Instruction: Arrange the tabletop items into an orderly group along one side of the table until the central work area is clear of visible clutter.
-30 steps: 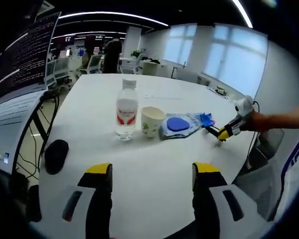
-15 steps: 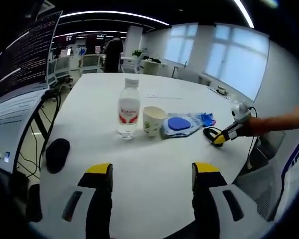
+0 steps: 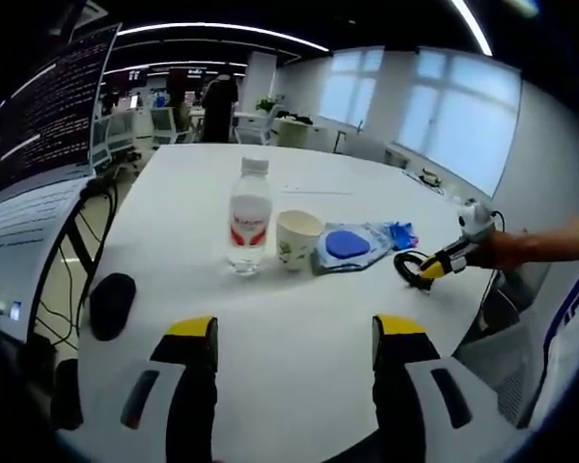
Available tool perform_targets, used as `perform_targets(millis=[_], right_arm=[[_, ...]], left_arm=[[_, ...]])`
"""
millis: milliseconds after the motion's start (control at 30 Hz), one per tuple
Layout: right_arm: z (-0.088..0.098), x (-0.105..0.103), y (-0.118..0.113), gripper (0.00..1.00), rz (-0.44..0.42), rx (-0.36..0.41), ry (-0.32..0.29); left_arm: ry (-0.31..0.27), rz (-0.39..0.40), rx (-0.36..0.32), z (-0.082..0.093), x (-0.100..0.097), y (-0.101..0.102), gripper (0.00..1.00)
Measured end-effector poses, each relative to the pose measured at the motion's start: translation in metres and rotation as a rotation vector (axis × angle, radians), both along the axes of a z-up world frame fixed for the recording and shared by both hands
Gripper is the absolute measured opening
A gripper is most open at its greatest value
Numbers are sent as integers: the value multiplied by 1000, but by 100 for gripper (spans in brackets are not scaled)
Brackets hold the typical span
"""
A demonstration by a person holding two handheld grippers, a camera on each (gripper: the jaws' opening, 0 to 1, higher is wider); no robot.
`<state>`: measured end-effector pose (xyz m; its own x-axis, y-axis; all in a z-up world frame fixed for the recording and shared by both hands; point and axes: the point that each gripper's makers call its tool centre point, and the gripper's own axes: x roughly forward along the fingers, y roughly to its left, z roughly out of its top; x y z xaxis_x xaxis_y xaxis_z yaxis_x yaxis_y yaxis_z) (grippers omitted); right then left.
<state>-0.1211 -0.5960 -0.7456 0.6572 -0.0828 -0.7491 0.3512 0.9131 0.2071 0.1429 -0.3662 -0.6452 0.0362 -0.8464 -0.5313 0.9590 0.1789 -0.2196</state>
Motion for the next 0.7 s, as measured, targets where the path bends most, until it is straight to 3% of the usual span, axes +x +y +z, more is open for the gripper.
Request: perform_targets(millis=[133,200,267,433,567,700], right_arm=[[-4,-28,-28,14,-139,-60,46],[0,-33,-40,13,-220,-71,0],[0,-38,-45,11,-263,-74,-3],[5,-39,-47,17,-304,-118,27],[-9,-38,-41,6,-285,-94,76],[0,-32,-47,3,-329,-91,29]], left_arm=[[-4,-10,2,0,-3,-2,65],[-5,-14,3,0,-4,-3,65],[-5,-17,5,0,-5,-3,65],[-7,-23,9,0,-5,-4,65],[-7,-21,15,-2,-4,-2,65],[-7,-14,15,0,-5,0,65]])
